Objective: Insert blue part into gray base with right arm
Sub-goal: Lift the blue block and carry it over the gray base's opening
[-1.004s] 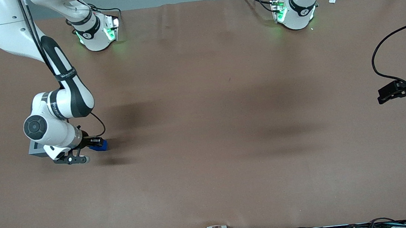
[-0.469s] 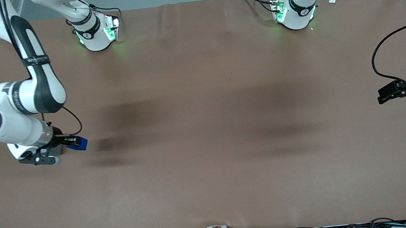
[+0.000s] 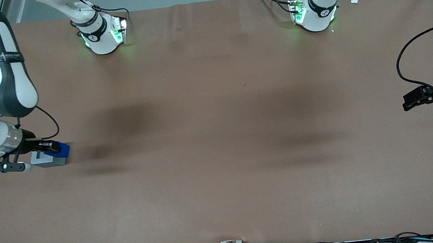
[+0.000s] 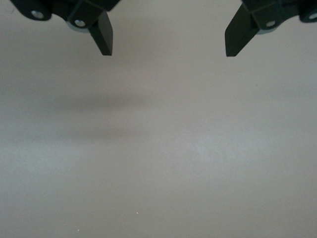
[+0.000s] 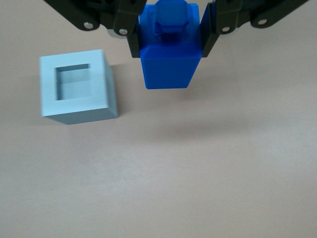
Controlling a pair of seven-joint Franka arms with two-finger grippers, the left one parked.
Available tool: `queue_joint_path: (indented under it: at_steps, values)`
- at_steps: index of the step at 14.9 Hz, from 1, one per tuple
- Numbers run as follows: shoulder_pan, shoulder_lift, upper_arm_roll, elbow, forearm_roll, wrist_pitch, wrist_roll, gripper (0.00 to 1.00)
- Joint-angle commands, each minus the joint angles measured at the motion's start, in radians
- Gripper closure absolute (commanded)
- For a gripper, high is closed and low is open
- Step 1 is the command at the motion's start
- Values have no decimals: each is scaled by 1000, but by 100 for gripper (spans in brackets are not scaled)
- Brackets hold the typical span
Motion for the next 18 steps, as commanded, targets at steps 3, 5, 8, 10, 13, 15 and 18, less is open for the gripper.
queue_joint_path:
  at_steps: [3, 5, 8, 10, 13, 15, 18]
  values:
    - [-84, -23, 13, -25, 11, -2, -142, 77]
    - [-107, -20, 13, -28, 9, 3, -168, 77]
    - [-126, -18, 13, -37, 3, 13, -182, 77]
    - [-135, -18, 13, -50, 0, 33, -184, 77]
    - [-159, -11, 13, -54, 0, 70, -213, 77]
    - [-175, 3, 13, -59, 0, 99, -238, 77]
    - [-181, 23, 13, -59, 0, 118, -270, 77]
